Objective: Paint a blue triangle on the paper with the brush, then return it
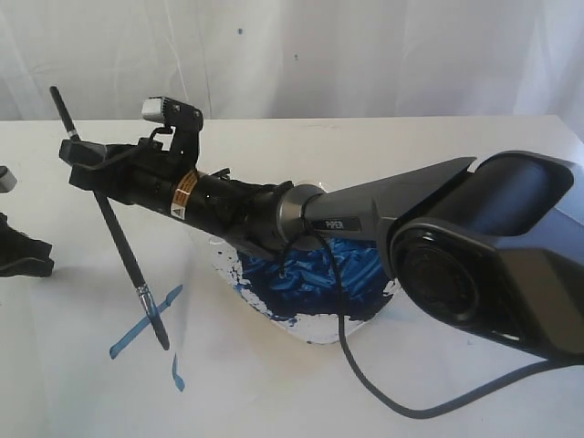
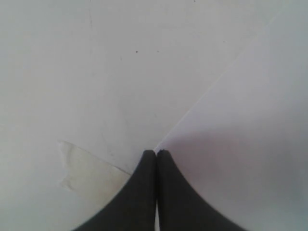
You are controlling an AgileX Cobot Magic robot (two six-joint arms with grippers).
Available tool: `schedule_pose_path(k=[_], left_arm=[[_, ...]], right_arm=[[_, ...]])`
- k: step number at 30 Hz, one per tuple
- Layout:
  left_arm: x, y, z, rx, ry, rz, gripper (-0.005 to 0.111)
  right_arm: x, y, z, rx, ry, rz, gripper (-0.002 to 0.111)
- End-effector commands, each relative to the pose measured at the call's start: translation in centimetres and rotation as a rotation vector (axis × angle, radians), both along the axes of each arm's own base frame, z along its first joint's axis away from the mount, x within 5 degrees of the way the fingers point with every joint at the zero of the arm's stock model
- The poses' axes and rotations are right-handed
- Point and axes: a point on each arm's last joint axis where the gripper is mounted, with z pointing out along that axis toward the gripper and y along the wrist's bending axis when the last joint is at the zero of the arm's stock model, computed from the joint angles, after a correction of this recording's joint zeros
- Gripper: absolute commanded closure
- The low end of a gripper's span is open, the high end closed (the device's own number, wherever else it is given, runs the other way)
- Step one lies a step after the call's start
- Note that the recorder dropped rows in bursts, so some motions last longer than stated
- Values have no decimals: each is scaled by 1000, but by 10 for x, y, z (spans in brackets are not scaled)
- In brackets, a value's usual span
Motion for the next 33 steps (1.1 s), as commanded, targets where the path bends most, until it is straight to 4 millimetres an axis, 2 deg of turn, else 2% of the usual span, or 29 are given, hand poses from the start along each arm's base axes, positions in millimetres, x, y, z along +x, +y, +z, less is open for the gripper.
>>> schedule_pose_path(k=[1, 8, 17, 33], left_arm=[[-1, -1, -1, -25, 11, 7, 107], [-1, -1, -1, -25, 11, 7, 107], [-1, -1, -1, -24, 10, 8, 107], [-1, -1, -1, -23, 9, 9, 107]], right_arm=[[-2, -1, -1, -30, -15, 47, 108], [-4, -3, -11, -59, -11, 52, 108], [-9, 2, -8, -39, -50, 20, 108], [-5, 1, -9, -52, -64, -35, 108]])
